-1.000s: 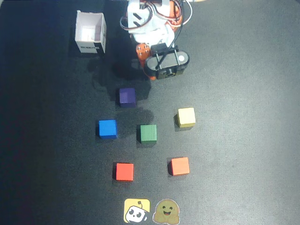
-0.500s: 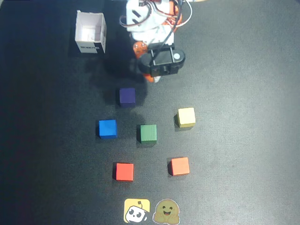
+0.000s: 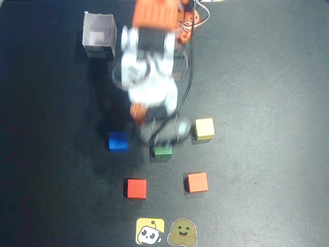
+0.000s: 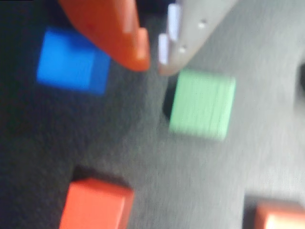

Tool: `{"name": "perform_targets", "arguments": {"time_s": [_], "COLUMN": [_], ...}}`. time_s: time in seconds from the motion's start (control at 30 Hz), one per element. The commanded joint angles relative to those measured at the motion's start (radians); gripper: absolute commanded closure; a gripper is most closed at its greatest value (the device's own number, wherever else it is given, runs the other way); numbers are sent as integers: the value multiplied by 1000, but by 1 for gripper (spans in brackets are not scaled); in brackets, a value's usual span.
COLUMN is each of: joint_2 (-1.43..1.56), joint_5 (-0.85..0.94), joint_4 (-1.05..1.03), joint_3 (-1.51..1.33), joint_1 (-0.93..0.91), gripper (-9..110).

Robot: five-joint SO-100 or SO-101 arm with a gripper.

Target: Put the red cube on top of the yellow cube.

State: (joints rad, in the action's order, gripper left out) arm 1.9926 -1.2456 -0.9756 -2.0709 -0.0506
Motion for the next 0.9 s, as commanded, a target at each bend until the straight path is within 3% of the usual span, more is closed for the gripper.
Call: {"name": "perform_targets", "arguments": {"time_s": [0.0,0.3,0.5,0.87], "joint_2": [-153,-408,-480,-600], "joint_5": [-112,-190,-222,-272], "joint_4": [-15,-21,-21,-35], "joint_3": [184,400,468,558], "joint_1": [-12,-40,-48,-32], "gripper": [100,100,91,85]}}
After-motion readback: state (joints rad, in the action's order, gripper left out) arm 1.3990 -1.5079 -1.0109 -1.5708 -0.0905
